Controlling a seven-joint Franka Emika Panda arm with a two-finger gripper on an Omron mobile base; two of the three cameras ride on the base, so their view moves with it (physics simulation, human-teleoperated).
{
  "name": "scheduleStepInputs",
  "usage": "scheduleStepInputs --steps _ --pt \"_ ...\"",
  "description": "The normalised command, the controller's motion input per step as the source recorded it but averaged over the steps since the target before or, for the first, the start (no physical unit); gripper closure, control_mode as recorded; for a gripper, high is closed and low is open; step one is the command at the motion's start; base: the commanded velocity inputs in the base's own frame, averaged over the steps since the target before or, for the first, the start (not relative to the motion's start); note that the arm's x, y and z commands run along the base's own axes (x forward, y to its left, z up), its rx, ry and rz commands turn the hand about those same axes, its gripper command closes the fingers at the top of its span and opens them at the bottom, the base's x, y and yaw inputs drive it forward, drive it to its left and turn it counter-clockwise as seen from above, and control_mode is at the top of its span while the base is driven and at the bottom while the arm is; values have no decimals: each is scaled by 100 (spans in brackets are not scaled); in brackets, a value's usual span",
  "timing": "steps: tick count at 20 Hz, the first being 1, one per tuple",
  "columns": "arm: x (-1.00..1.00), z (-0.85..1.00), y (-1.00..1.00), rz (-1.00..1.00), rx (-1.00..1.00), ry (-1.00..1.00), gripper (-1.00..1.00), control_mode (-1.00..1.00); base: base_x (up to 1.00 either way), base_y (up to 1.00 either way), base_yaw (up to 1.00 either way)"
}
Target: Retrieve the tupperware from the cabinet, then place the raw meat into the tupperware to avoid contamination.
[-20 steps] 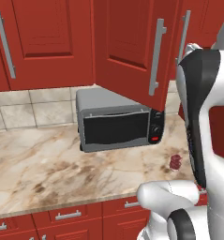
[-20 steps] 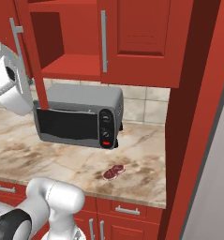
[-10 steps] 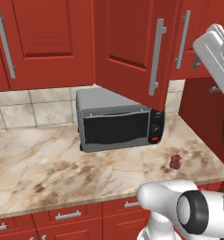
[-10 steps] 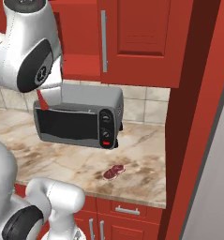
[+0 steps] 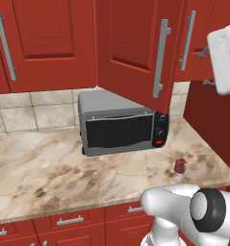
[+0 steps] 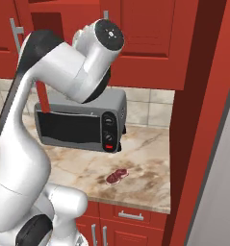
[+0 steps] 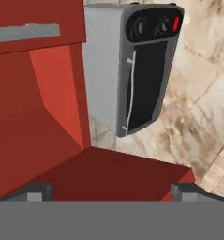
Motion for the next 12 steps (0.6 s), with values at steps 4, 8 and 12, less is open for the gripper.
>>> scheduleStepInputs --steps 4,8,12 --pt "55 -3 29 22 30 2 -100 -100 0 0 0" --pt "48 0 28 23 25 2 -100 -100 0 0 0" --pt "36 0 30 24 19 1 -100 -100 0 0 0"
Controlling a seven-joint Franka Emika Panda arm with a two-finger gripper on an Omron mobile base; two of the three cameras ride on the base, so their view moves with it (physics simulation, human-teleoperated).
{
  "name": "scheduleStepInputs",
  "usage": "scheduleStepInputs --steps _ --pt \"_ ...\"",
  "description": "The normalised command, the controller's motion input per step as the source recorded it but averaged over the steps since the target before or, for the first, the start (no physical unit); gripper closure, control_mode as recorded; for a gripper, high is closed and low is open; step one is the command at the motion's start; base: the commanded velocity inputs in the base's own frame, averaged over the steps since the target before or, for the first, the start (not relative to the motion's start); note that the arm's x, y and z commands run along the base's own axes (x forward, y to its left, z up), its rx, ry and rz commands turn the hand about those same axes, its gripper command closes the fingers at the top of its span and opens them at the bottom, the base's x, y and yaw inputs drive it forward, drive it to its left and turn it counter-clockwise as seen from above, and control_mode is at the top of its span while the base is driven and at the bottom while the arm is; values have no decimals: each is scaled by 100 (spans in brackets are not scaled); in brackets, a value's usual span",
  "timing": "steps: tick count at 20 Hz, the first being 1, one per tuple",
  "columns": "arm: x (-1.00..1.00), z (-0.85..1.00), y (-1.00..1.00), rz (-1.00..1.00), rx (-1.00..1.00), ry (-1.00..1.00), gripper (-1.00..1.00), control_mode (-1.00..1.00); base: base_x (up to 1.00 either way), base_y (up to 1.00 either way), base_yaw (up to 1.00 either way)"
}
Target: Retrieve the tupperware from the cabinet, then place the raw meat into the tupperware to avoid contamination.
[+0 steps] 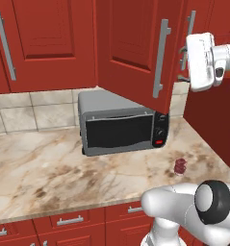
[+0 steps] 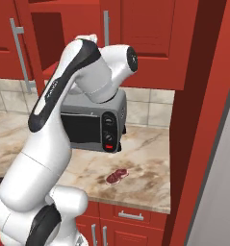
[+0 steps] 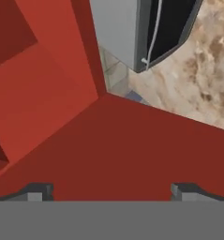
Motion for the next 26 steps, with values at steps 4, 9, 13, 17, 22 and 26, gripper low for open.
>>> scheduleStepInputs --steps 4,9,13,17,22,26 --pt "16 0 42 25 13 0 -100 -100 0 0 0" --pt "0 -1 52 25 8 0 -100 -100 0 0 0" --pt "-1 0 71 26 1 0 -100 -100 0 0 0" --pt "-1 -1 76 26 0 0 -100 -100 0 0 0" --pt "-4 -3 81 23 0 1 -100 -100 0 0 0" --pt "-2 -4 87 19 0 3 -100 -100 0 0 0"
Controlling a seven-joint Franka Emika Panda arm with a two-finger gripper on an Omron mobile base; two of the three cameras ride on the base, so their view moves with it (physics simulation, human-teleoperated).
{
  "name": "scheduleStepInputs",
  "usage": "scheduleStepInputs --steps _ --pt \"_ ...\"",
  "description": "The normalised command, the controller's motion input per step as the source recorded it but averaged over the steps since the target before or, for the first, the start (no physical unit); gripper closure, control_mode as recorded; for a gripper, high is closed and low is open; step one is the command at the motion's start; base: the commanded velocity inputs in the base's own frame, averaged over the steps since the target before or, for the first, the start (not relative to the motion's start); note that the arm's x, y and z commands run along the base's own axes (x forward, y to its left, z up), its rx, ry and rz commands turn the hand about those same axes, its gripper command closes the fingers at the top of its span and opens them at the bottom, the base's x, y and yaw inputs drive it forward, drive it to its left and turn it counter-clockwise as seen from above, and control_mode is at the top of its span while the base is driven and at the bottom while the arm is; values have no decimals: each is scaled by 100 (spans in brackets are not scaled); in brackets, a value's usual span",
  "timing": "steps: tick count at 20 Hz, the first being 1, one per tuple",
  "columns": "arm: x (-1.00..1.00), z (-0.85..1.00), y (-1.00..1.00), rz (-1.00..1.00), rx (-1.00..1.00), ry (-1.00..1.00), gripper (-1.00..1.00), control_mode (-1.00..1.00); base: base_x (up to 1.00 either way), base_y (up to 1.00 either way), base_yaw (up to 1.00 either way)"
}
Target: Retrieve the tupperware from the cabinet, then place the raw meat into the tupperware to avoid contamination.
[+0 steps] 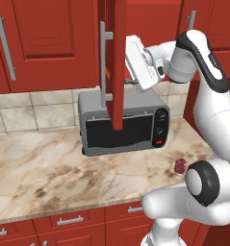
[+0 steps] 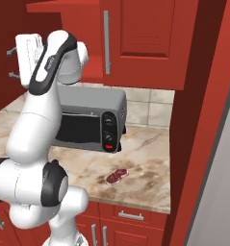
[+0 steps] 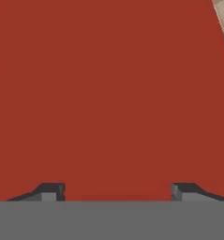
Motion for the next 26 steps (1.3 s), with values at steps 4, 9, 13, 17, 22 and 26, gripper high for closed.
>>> scheduleStepInputs --steps 4,9,13,17,22,26 --pt "0 -6 84 17 0 5 -100 -100 0 0 0" --pt "0 -5 87 15 -3 6 -100 -100 0 0 0" --pt "0 -6 85 7 -2 5 -100 -100 0 0 0" --pt "0 -2 39 -2 0 1 -100 -100 0 0 0" --pt "-4 -13 -8 -1 -7 -3 -100 -100 0 0 0" --pt "-42 -20 -25 -7 -10 -16 -100 -100 0 0 0"
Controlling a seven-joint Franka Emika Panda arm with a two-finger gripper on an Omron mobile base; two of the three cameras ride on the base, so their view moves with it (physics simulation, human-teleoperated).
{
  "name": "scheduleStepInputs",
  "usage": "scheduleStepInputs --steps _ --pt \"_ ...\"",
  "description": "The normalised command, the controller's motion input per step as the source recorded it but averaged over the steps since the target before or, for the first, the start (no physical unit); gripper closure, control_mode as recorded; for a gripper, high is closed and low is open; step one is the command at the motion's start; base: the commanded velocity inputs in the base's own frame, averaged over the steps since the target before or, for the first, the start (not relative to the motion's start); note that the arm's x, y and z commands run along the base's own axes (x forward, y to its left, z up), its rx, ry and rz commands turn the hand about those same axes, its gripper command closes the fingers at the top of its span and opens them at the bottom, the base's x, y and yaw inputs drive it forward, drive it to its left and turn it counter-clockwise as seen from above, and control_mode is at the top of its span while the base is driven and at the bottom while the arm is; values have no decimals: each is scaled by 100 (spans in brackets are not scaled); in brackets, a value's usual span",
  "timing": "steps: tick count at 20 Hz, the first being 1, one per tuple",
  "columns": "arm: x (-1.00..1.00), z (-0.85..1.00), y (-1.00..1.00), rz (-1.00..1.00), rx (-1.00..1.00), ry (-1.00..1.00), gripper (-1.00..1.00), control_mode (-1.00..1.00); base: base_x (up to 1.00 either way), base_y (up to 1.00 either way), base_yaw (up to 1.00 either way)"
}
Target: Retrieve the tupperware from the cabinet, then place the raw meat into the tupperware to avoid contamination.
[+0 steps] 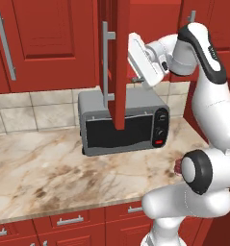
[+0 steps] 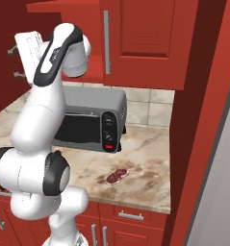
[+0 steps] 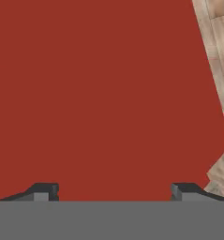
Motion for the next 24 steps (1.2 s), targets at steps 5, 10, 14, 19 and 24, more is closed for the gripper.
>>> scheduleStepInputs --steps 5,10,14,19,24 --pt "-33 -16 -49 -11 -11 -20 -100 -100 0 0 0" --pt "-16 -19 -59 -8 -14 -23 -100 -100 0 0 0" --pt "-16 -36 -37 -7 -20 -11 -100 -100 0 0 0" --pt "-3 -31 -30 3 -27 0 -100 -100 0 0 0" --pt "0 -6 -42 13 -31 -11 -100 -100 0 0 0"
